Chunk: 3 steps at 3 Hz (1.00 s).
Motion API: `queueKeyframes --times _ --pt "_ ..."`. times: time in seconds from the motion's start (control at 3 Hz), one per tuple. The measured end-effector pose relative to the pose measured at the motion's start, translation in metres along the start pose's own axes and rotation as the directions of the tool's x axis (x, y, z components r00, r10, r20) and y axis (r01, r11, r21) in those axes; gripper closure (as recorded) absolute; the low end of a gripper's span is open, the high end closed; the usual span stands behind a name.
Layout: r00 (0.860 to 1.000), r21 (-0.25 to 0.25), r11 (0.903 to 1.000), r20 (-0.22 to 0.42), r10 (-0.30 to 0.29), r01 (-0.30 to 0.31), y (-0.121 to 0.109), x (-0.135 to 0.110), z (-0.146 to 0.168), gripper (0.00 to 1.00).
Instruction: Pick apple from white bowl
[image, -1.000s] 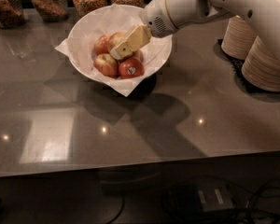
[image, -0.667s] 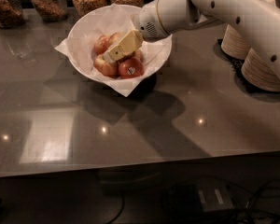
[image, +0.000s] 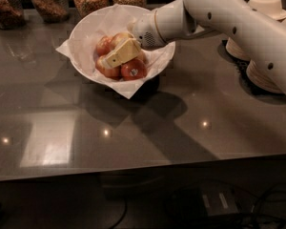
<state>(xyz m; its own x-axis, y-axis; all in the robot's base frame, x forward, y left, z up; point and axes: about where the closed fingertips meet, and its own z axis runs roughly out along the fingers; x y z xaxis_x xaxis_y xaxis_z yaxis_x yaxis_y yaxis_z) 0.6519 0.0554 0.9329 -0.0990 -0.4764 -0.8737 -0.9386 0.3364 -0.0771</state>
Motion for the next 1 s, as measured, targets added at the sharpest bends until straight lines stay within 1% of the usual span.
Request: queueKeyframes --times 0.33,0.67,1.0 --pt "1.000 0.008 1.0000 0.006 -0.004 0.004 -0.0015 0.0053 0.0040 0.13" --pt "1.000 0.020 0.9997 0.014 -0.017 0.016 -0.0048 0.0070 0.0061 0.32" --pt "0.999 0.033 0.9990 0.023 -0.032 0.031 -0.0080 0.0056 0.0056 0.55"
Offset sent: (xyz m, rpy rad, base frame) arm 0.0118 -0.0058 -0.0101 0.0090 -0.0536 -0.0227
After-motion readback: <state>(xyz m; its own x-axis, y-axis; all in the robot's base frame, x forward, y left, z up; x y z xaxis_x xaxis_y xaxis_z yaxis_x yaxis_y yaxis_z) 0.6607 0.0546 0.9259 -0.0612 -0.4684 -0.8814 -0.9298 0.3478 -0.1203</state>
